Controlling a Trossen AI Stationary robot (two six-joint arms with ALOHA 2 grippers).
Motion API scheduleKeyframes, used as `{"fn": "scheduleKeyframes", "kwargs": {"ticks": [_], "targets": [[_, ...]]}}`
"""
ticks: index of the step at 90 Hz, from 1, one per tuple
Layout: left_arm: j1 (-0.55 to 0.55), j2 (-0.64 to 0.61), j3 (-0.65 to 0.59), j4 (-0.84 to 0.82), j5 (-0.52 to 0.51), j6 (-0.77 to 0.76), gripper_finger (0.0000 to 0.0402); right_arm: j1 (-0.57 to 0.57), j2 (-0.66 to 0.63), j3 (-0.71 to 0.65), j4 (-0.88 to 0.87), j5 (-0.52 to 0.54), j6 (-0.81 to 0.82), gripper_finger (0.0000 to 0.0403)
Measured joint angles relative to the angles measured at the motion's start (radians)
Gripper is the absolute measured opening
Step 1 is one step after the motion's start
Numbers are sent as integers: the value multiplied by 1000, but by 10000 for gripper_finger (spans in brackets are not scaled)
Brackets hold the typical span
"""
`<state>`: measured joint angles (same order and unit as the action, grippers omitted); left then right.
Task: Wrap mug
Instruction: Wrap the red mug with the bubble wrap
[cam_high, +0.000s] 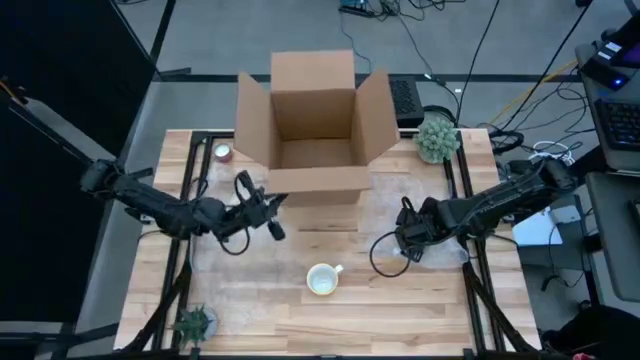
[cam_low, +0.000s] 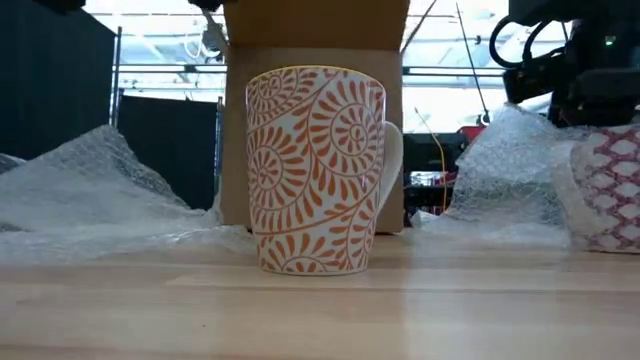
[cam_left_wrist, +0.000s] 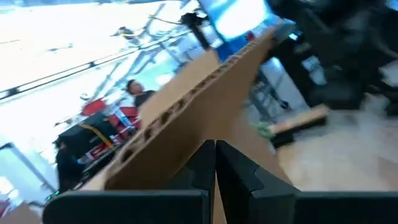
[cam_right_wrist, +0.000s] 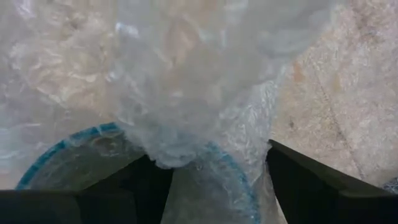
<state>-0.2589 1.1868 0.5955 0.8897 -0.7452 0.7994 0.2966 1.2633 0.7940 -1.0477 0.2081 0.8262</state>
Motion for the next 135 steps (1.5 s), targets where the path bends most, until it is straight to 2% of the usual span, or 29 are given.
{"fn": "scheduleKeyframes", "kwargs": {"ticks": [17,34,52,69,90,96,105,112,124,135], "targets": [[-29,0,2,-36,-2,-8,0,0,0,0,0,1,-1,231],[-142,-3,2,-35,-1,-10,0,0,0,0,0,1,-1,231],[-282,-7,2,-95,-2,-120,0,0,0,0,0,1,-1,231],[-353,-7,2,-306,-2,-353,0,0,0,0,0,1,-1,231],[-353,-7,2,-677,-2,-710,0,0,0,0,0,1,-1,231],[-344,-7,2,-763,27,-791,0,-1,0,0,5,1,-1,231],[-330,-2,1,-817,74,-867,0,-1,0,0,31,2,-11,231],[-330,4,1,-823,81,-872,0,-1,0,0,45,2,-11,229],[-328,15,1,-823,82,-872,0,-1,-1,-11,66,2,-11,203],[-326,20,1,-823,82,-872,0,-1,-2,-48,99,-6,-10,143]]}}
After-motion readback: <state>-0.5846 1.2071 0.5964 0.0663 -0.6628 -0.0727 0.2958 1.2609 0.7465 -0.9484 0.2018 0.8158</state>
